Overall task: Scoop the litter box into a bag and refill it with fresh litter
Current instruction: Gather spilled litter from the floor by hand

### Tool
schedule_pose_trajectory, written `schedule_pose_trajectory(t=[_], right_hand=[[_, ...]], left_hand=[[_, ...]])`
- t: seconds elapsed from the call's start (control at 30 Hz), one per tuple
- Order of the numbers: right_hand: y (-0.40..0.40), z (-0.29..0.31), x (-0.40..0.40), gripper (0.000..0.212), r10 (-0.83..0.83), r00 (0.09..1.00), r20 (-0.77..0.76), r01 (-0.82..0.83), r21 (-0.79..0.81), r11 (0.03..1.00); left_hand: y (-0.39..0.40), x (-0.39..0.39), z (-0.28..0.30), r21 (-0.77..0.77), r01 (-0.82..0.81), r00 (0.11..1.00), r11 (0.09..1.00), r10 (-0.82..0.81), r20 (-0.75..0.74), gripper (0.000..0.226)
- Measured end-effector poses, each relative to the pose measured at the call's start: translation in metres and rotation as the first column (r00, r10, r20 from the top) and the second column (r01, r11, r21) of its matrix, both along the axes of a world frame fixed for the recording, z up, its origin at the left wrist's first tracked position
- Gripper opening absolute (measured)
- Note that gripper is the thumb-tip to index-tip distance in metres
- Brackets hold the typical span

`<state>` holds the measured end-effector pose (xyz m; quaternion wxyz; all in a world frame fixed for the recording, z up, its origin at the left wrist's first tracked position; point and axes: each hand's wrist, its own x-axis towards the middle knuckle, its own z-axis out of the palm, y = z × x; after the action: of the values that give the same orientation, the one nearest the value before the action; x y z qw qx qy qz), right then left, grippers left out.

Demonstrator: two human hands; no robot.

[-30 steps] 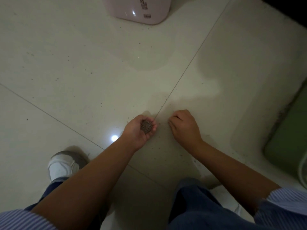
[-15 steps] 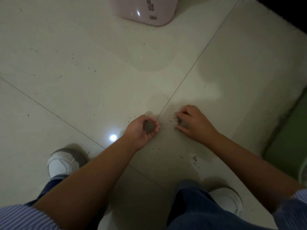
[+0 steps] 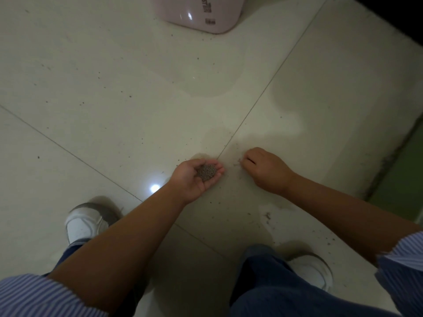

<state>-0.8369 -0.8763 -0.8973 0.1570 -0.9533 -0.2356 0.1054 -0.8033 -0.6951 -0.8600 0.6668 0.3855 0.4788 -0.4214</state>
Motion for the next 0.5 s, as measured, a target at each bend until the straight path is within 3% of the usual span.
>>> schedule_pose_trajectory(t=[0.07, 0.17, 0.23, 0.3, 0.37, 0.43, 0.5], right_hand=[[0.005, 0.001, 0.0, 0.014, 0.043, 0.998, 0.053, -0.039, -0.076, 0.996], [0.011, 0.001, -0.002, 0.019, -0.008, 0.995, 0.096, 0.016, -0.077, 0.997], [0.019, 0.002, -0.002, 0.015, -0.182, 0.983, -0.031, 0.183, 0.038, 0.982], [0.033, 0.009, -0.005, 0.011, -0.319, 0.935, -0.157, 0.35, 0.244, 0.904], [0.048, 0.021, -0.009, 0.029, -0.28, 0.923, -0.264, 0.367, 0.392, 0.843], [0.052, 0.03, -0.012, 0.04, -0.262, 0.903, -0.34, 0.393, 0.414, 0.821], [0.04, 0.028, -0.013, 0.04, -0.361, 0.894, -0.266, 0.441, 0.373, 0.816]], left_hand=[[0.003, 0.0, -0.001, -0.041, 0.006, 1.0, 0.999, -0.007, -0.007, 0.035], [0.006, -0.001, -0.002, -0.078, 0.003, 1.0, 0.997, -0.004, -0.005, 0.036], [0.007, -0.001, -0.003, -0.09, -0.002, 1.0, 0.996, 0.003, 0.003, 0.037], [0.009, -0.001, -0.005, -0.111, -0.014, 1.0, 0.994, 0.016, 0.015, 0.036], [0.01, -0.001, -0.007, -0.111, 0.009, 0.999, 0.994, -0.005, 0.039, 0.036], [0.009, -0.002, -0.009, -0.104, 0.017, 0.999, 0.994, -0.013, 0.037, 0.037], [0.01, -0.003, -0.008, -0.126, -0.005, 1.0, 0.992, 0.008, 0.018, 0.041]])
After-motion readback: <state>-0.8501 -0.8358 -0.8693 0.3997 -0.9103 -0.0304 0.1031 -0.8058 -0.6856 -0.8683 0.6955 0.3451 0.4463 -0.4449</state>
